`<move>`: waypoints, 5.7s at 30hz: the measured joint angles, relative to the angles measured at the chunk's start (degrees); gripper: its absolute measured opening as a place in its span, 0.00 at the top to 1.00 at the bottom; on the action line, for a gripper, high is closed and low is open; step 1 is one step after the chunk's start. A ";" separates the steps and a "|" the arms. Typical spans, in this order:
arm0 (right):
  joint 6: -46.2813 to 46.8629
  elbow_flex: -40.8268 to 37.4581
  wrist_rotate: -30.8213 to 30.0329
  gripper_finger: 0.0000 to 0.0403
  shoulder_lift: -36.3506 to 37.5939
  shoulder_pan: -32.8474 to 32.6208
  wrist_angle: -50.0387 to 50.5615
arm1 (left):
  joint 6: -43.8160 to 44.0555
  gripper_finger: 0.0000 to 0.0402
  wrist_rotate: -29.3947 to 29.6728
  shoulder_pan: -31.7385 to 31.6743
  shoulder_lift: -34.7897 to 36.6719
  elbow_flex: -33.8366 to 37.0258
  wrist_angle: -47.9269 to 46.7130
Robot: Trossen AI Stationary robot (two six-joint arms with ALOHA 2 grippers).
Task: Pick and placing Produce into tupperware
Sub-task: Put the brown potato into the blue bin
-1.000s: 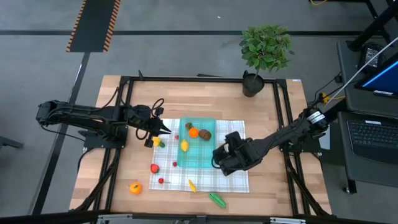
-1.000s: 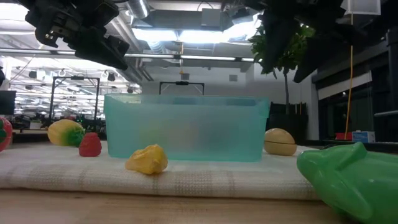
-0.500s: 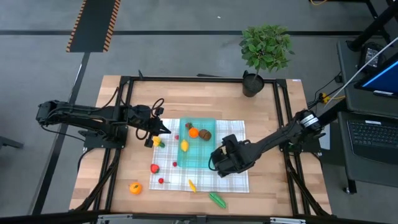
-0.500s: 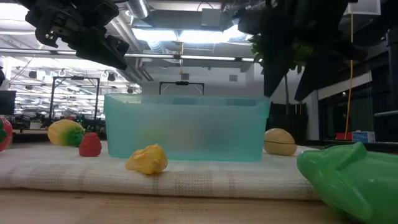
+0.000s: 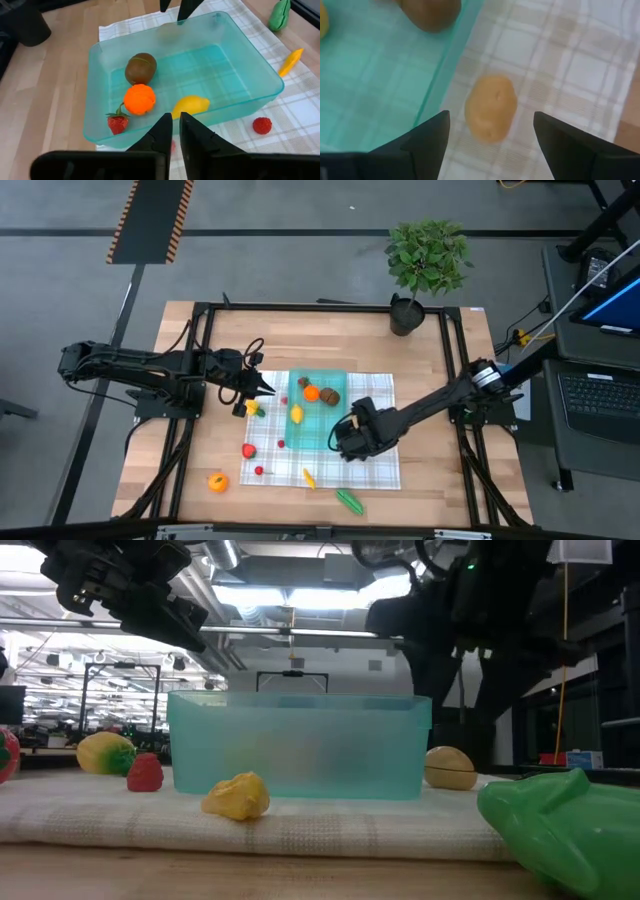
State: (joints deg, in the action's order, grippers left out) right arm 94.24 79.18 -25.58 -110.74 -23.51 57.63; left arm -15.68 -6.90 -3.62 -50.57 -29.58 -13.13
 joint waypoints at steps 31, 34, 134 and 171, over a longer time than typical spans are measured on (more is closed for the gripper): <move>0.09 -8.20 0.29 0.29 -0.59 1.84 -10.71 | 0.00 0.94 0.00 0.00 0.00 0.00 -0.20; 0.07 -8.20 0.28 0.32 -0.59 1.86 -10.75 | 0.00 0.93 0.00 0.01 0.00 0.00 -0.20; -90.78 -62.86 10.38 0.50 31.88 8.32 -119.62 | 3.64 0.88 0.00 0.01 0.02 -0.02 1.38; -93.24 -38.61 30.18 0.50 26.91 22.45 -92.50 | 3.52 0.91 0.02 0.00 0.02 -0.02 3.74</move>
State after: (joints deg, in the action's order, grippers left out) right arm 0.99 40.57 4.60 -83.83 -1.06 -34.87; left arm -12.16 -6.87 -3.62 -50.54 -29.61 -9.38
